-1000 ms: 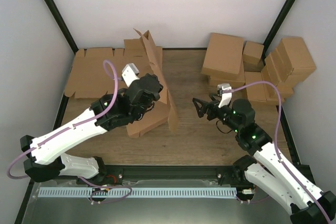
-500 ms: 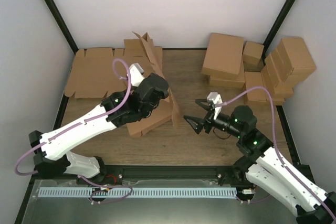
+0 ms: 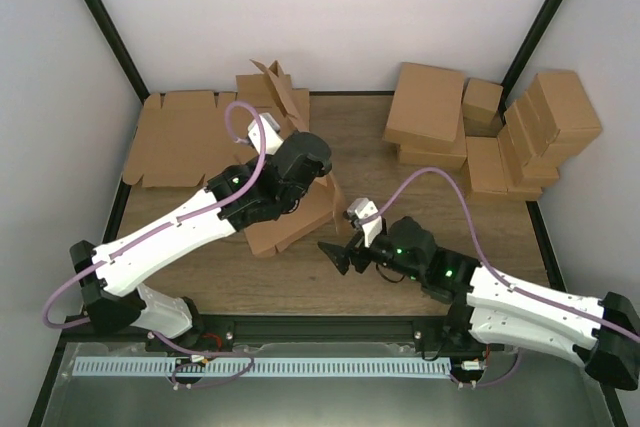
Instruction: Fold the paper box
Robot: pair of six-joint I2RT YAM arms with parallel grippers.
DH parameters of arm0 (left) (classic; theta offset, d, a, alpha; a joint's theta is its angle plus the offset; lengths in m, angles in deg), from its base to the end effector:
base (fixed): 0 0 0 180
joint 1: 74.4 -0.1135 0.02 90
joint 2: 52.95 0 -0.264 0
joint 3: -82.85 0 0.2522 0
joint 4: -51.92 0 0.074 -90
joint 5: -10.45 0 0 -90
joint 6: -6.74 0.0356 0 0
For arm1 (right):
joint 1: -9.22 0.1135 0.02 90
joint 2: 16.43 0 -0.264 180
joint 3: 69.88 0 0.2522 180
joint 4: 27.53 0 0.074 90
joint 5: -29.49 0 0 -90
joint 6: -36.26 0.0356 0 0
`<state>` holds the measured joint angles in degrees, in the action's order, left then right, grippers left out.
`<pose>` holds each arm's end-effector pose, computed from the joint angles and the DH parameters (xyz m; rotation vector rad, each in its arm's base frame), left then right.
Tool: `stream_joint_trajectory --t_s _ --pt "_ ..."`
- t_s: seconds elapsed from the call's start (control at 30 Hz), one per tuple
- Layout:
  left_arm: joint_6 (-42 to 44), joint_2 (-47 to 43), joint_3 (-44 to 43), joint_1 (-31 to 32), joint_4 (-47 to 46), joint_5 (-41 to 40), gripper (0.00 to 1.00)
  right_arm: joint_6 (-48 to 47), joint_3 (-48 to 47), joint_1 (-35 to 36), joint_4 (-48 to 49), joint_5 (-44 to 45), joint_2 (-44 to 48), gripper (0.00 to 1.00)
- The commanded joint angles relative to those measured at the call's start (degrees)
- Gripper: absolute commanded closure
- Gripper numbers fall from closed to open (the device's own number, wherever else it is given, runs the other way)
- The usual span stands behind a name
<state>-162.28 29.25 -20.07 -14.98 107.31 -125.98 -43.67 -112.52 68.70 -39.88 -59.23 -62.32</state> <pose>0.1754 -0.2461 0.4082 -0.7788 1.8827 -0.6718 0.0990 0.1664 0.2593 -0.7896 1.7555 0.8156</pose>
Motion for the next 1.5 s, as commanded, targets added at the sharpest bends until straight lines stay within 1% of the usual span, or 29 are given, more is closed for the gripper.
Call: stream_joint_trajectory --t_s 0.0,0.07,0.2,0.23,0.27,0.3,0.37,0.43,0.47,0.5,0.53,0.57,0.67,0.73,0.83,0.93,1.0,1.07,1.1,1.13,1.2,1.27,1.33,1.37,1.4,1.47 --pt "0.4 0.3 -1.7 -0.3 -1.5 -1.9 0.96 0.4 -2.0 1.3 5.0 13.7 -2.0 0.0" --pt "0.4 0.4 -1.7 -0.4 -1.5 -2.1 0.96 0.6 -1.1 1.4 7.1 13.8 -1.9 0.04" --pt "0.4 0.5 -1.6 -0.5 -1.1 -2.4 0.96 0.4 -0.5 1.4 7.6 15.1 -1.3 0.23" --pt "0.4 0.5 -1.6 -0.5 -1.0 -2.4 0.96 -0.1 -0.1 1.4 7.8 14.8 -0.8 0.29" --pt "0.5 0.5 -1.6 -0.6 -1.0 -2.5 0.96 -0.6 0.4 1.4 8.1 14.5 -0.1 0.39" --pt "0.5 0.4 -1.6 -0.6 -1.0 -2.6 0.96 -0.8 0.9 1.4 8.4 14.7 0.5 0.52" --pt "0.7 0.3 -1.6 -0.8 -1.0 -2.5 0.96 -1.2 1.7 1.4 8.6 15.1 1.3 0.74" --pt "1.0 0.3 -1.6 -0.9 -0.9 -2.5 0.96 -1.2 2.0 1.4 8.1 15.9 1.6 0.87" --pt "1.2 0.2 -1.6 -1.0 -0.7 -2.5 0.93 -1.1 2.1 1.4 7.8 16.1 1.6 0.95" --pt "1.4 0.0 -1.6 -1.0 -0.6 -2.5 0.84 -0.9 2.2 1.4 7.5 16.4 1.6 0.99" --pt "1.7 -0.2 -1.5 -1.1 -0.3 -2.4 0.72 -0.5 2.1 1.4 7.2 16.7 1.6 0.99" --pt "1.9 -0.3 -1.5 -1.0 0.2 -2.4 0.63 -0.1 2.2 1.4 6.8 17.0 1.6 0.99" --pt "6.4 -1.6 -1.6 -1.1 1.3 -1.5 0.43 1.7 2.3 1.3 6.2 17.9 2.3 0.99" --pt "11.7 -3.2 -1.5 -1.1 2.1 -0.1 0.35 2.5 2.4 1.3 5.9 18.4 2.6 0.99" --pt "20.2 -6.4 -1.0 -1.1 4.4 1.0 0.3 2.7 1.9 1.2 4.5 18.3 2.3 0.99" --pt "32.1 -11.4 0.9 -1.1 5.3 3.2 0.19 3.0 0.7 0.5 1.7 17.9 1.9 0.99" --pt "41.5 -15.2 3.3 -1.3 4.4 5.6 0.08 3.2 0.0 -0.8 0.2 16.1 2.4 0.99" --pt "48.9 -18.9 5.7 -2.6 3.2 9.2 0.05 3.3 -1.0 -3.6 -1.3 11.9 3.3 0.99" --pt "52.3 -20.0 6.3 -4.2 3.1 11.5 0.01 3.5 -1.8 -5.6 -2.2 9.5 3.7 0.99" --pt "53.5 -20.5 6.0 -6.4 4.0 13.6 0.0 3.5 -2.7 -7.6 -3.1 6.7 4.2 0.99" --pt "56.4 -19.2 2.4 -14.2 8.4 20.7 0.0 3.5 -5.2 -11.7 -5.3 2.0 4.9 0.99" --pt "58.3 -17.0 -1.8 -19.3 11.8 24.7 0.0 3.0 -8.8 -14.4 -7.9 -0.8 5.0 0.99" --pt "60.1 -15.3 -5.5 -21.5 13.2 27.5 0.0 2.6 -13.3 -16.3 -10.8 -3.5 4.6 0.99" --pt "60.3 -14.6 -7.1 -21.9 13.7 27.8 0.0 1.9 -15.8 -16.7 -12.1 -6.3 4.1 0.99" --pt "60.3 -14.1 -9.0 -22.0 14.1 28.0 0.0 0.5 -18.4 -16.8 -13.3 -10.3 3.5 0.99" --pt "60.3 -13.7 -12.4 -22.1 14.4 28.3 0.0 -2.2 -23.3 -16.8 -15.5 -22.6 1.5 0.99"
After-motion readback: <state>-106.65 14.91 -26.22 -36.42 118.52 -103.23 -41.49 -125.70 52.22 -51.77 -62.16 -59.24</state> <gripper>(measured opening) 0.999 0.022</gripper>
